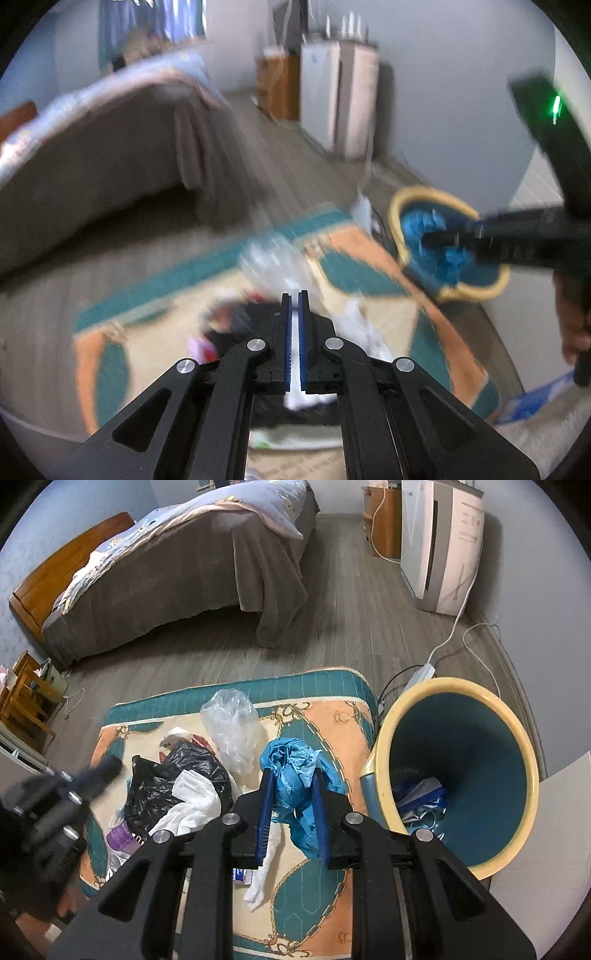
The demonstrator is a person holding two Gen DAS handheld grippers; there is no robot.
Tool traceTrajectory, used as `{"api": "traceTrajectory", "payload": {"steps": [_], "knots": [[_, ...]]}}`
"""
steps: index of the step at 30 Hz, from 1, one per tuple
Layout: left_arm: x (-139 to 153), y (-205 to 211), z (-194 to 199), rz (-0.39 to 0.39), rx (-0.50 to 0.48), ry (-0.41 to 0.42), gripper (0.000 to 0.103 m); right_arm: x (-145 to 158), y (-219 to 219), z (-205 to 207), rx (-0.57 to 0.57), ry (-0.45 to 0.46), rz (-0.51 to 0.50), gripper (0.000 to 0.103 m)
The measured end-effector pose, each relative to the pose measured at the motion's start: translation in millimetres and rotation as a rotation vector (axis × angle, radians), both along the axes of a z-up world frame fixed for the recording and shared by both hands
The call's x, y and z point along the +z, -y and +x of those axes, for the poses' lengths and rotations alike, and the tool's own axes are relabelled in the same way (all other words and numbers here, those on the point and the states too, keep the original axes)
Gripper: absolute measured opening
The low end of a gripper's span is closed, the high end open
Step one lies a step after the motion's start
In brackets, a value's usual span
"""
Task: Collect trash
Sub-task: 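Grasp the white tissue with the left tool while the right holds the glove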
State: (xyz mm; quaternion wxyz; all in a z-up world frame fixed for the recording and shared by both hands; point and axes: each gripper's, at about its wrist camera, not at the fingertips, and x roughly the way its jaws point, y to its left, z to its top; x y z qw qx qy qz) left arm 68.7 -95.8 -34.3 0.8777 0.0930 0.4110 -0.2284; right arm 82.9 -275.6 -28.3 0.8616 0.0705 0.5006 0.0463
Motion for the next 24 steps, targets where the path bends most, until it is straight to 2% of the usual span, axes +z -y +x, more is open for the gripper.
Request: {"api": "traceTrajectory", "payload": {"steps": [1,3,5,8,9,11,13,14,15,17,19,24], "knots": [[-8.8,3.2,-0.1,0.014,-0.003,-0.025,0.004,-1.0,1.3,0.3,-0.003,-0.005,-0.001,0.020],[-29.3,11.8,0.3,0.071,-0.014,-0.063,0.016,-2.7,2.5,0.5,-0.012,-0.015,0.003,0.020],[-42.8,18.8,-0.9,0.122,-0.020,-0.071,0.025,-4.5,4.6,0.2,-0.018,-0.028,0.014,0.020],[-56.3,24.7,0.8,0.155,-0.023,-0.093,0.028,-4.9,5.6,-0.2,-0.016,-0.030,0.034,0.020],[-59.4,23.6,0.3,0.158,-0.023,-0.099,0.035,-5.1,5.3,-0.2,-0.013,-0.030,0.035,0.020],[-69.1,28.8,0.3,0.195,-0.028,-0.102,0.042,-6.2,4.3,0.2,-0.006,-0.029,0.033,0.020],[-75.3,31.4,-2.2,0.239,-0.039,-0.089,0.042,-8.3,2.6,1.2,0.006,-0.033,0.029,0.020],[-78.1,33.1,-2.3,0.267,-0.041,-0.082,0.033,-9.3,2.0,1.6,0.013,-0.034,0.022,0.020],[-79.6,33.7,-1.8,0.281,-0.043,-0.079,0.019,-9.6,2.1,1.8,0.018,-0.034,0.017,0.020],[-77.7,30.9,1.3,0.272,-0.042,-0.078,0.011,-10.3,4.1,2.7,0.018,-0.033,0.017,0.020],[-70.3,27.8,2.4,0.241,-0.036,-0.070,0.010,-10.2,7.1,3.0,0.015,-0.032,0.026,0.020],[-28.6,14.6,2.5,0.112,0.021,-0.012,0.010,-3.6,17.3,3.5,-0.002,-0.010,0.049,0.020]]}}
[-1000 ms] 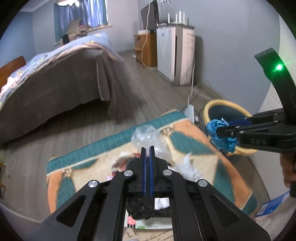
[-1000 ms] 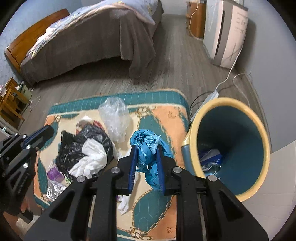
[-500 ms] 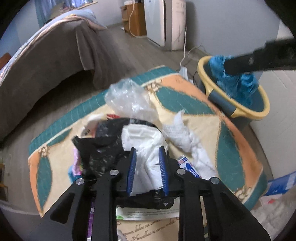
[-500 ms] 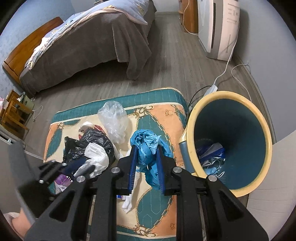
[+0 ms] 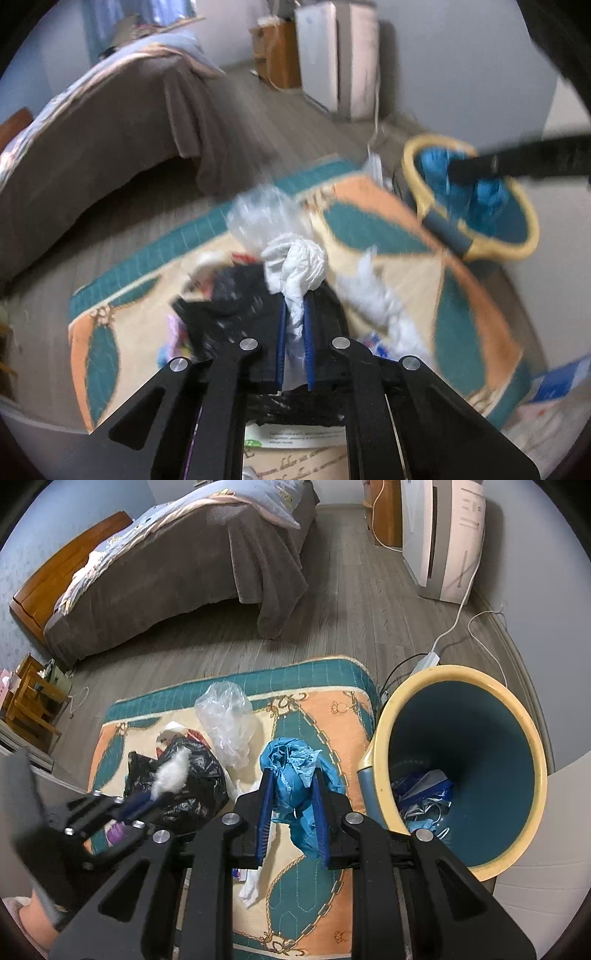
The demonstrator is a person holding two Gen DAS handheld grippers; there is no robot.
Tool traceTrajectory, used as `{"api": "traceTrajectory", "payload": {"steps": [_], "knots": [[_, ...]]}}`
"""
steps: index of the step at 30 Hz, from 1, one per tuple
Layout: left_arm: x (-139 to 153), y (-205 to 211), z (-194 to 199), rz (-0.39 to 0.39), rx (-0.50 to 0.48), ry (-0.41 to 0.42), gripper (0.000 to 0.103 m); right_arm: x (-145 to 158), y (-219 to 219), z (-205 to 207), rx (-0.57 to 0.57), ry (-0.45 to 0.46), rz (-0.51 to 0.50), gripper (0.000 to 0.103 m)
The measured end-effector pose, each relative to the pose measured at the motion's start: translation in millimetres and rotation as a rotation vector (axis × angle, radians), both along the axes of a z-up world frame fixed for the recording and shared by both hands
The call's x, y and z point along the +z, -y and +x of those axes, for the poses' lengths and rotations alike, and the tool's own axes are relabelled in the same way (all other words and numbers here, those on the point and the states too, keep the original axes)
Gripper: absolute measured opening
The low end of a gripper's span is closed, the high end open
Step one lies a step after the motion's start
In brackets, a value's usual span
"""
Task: Collect trash
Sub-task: 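Grasp the white tissue with the left tool while the right holds the glove, then carry tissue and glove over the bin and open both tools to drop them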
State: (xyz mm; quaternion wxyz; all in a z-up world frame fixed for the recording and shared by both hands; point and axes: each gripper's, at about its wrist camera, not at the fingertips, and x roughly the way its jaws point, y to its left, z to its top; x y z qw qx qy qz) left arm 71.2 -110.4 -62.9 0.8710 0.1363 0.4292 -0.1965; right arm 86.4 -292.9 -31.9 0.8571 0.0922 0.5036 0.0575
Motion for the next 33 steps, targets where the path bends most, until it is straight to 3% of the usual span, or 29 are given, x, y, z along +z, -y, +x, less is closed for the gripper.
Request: {"api": "traceTrajectory", "payload": {"steps": [5,10,24,33], "knots": [[39.8,10.6,-1.7,-0.026,-0.021,0.087,0.010,8.4,19.0,-0.5,-0.048,0.031,0.003,0.020],[53.6,34.9,-2.1,-0.049,-0.054,0.098,0.010,10.6,39.1,0.4,-0.093,0.048,-0.048,0.020],[51.1,118.1,16.9,-0.045,-0.149,0.063,0.010,10.5,105.9,2.2,-0.280,0.067,-0.141,0.020],[36.1,165.6,18.0,-0.055,-0.216,0.020,0.010,-7.3,155.3,-6.0,-0.448,0.035,-0.132,0.020]]}}
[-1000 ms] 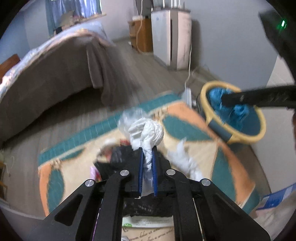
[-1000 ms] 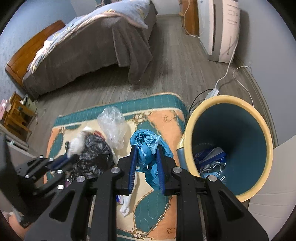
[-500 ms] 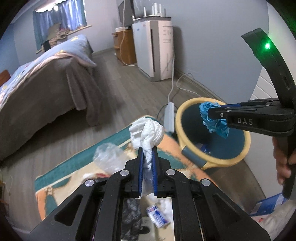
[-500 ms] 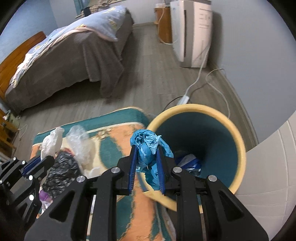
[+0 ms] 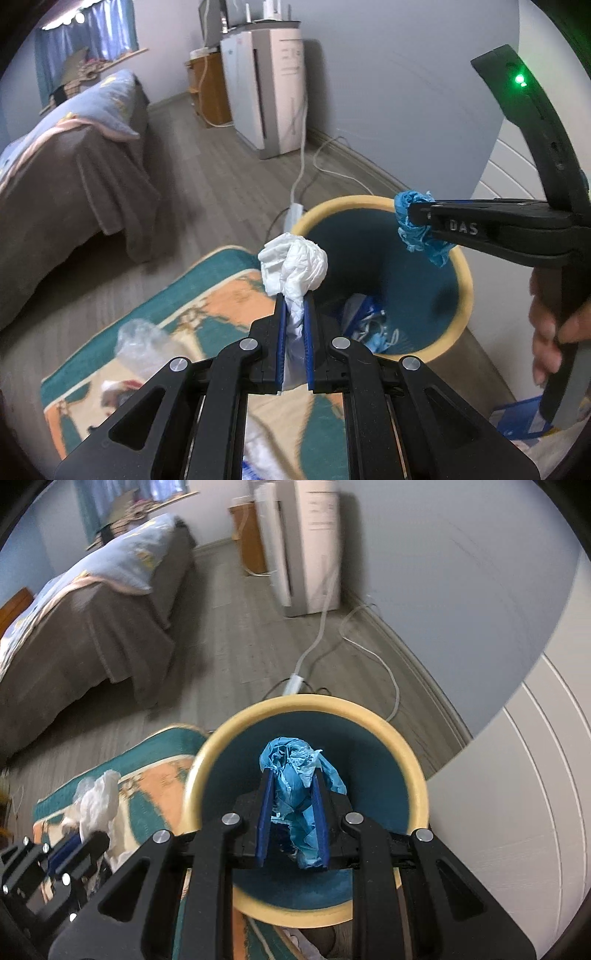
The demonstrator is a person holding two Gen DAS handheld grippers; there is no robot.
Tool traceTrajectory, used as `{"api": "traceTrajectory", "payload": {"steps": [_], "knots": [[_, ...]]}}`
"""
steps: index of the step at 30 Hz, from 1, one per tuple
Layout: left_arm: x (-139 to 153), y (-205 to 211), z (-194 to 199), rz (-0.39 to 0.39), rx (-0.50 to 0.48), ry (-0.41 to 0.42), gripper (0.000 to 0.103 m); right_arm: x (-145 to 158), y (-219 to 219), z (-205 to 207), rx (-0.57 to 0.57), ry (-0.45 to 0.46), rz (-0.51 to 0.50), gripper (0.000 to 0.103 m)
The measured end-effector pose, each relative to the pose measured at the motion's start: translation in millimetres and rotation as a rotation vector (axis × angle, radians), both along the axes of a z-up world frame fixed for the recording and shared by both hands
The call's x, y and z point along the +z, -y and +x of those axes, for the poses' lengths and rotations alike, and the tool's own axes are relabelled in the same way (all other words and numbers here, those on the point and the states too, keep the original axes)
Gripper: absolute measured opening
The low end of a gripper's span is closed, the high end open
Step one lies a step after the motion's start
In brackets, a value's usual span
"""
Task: Collect trash
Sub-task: 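Carry tissue and glove over the bin and open both tools to drop them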
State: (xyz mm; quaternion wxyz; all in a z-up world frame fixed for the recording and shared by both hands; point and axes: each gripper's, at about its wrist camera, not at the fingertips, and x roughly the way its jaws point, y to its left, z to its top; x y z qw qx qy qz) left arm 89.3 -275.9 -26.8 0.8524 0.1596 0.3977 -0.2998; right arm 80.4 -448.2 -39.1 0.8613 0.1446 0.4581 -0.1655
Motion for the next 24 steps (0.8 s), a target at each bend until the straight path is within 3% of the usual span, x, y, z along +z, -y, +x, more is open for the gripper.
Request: {"api": "traceTrajectory", "payload": {"steps": [9,20,24], "knots": [[-21.9,35.9,-0.4,0.027,-0.062,-0.032,0.010,-10.9,20.8,-3.1,-0.110,-0.013,0.005,0.020],[-34.4,66.4,14.1,-0.035,-0.074,-0.072,0.010,-14.6,44.1,-13.7,-0.221,0.042,0.109,0.020],[-33.2,72.7,16.3,-0.036,-0.085,-0.059,0.018,-14.5,46.2,-13.4,-0.230,0.051,0.112,0.021]]}}
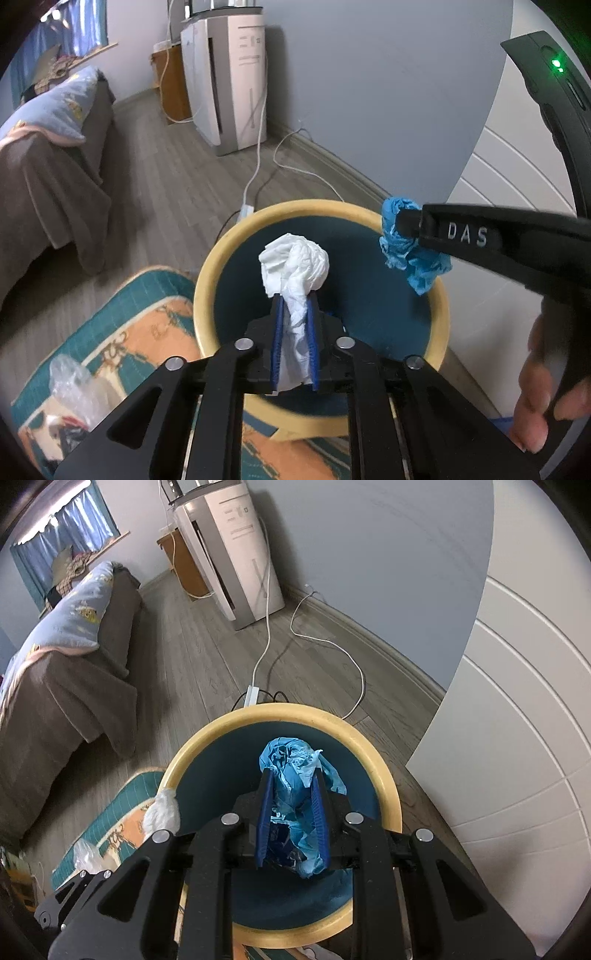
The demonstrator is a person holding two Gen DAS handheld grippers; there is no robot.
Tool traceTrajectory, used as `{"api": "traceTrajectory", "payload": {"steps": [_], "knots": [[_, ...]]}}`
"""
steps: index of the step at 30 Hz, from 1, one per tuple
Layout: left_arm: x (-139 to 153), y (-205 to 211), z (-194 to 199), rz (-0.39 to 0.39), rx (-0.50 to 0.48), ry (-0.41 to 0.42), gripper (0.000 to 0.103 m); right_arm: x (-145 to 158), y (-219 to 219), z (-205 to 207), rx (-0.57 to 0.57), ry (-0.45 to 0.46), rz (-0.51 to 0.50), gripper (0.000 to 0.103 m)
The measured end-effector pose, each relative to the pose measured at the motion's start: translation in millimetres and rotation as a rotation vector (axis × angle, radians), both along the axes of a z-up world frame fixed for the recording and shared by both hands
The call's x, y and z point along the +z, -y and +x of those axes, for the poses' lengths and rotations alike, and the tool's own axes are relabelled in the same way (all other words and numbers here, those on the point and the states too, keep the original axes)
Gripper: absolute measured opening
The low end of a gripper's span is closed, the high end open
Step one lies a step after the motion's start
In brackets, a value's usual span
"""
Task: Collect trash
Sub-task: 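Carry tissue and glove over the bin and open both tools to drop them, then move both open tools back over the remaining trash on the cushion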
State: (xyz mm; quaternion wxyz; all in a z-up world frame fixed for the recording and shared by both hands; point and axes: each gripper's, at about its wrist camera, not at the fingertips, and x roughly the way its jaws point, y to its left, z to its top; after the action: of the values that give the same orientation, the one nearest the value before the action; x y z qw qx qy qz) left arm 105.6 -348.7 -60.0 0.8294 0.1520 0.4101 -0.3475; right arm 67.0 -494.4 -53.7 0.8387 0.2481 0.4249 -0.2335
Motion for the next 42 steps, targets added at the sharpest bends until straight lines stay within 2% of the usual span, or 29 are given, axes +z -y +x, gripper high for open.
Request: {"api": "traceTrajectory", "payload": {"steps": [4,7,9,10,12,14,16,17,22,29,35,42], "knots": [[-1.3,-3.4,1.6,-0.002,0.016,0.008,0.028,1.4,-2.8,2.3,0.010,-0.003,-0.014,0.023],[-3.7,-8.7,4.9,0.003,0.040,0.005,0.039,5.2,-6.4,1.5,0.018,0.004,-0.028,0.035],[-2.5,-16.1,5.0,-0.001,0.059,0.007,0.046,6.5,-8.6,2.2,0.027,0.006,-0.038,0.037],[-1.4,-19.6,4.2,-0.002,0.067,0.011,0.050,7.8,-11.1,2.8,0.036,0.008,-0.039,0.042],[1.7,-28.9,2.4,0.000,0.081,0.021,0.057,10.9,-14.7,2.6,0.051,0.014,-0.049,0.058],[6.9,-40.2,-1.2,0.009,0.101,0.045,0.071,17.1,-21.6,1.2,0.076,0.032,-0.058,0.089],[15.9,-55.2,-6.1,0.005,0.131,0.080,0.083,27.6,-34.6,-0.4,0.109,0.055,-0.086,0.097],[19.5,-60.7,-8.1,0.005,0.143,0.093,0.086,31.4,-40.0,-0.6,0.123,0.058,-0.099,0.097],[42.6,-104.9,-17.2,0.013,0.219,0.144,0.091,51.6,-82.7,-4.2,0.187,0.021,-0.207,0.097],[72.1,-173.0,-34.4,0.009,0.309,0.184,0.094,74.0,-138.0,-25.2,0.215,0.054,-0.257,0.097],[87.8,-233.9,-56.5,0.031,0.364,0.212,0.094,70.6,-178.8,-35.3,0.289,0.032,-0.246,0.097],[86.4,-293.2,-75.6,0.062,0.438,0.225,0.095,66.7,-219.5,-38.8,0.388,0.029,-0.228,0.097]]}}
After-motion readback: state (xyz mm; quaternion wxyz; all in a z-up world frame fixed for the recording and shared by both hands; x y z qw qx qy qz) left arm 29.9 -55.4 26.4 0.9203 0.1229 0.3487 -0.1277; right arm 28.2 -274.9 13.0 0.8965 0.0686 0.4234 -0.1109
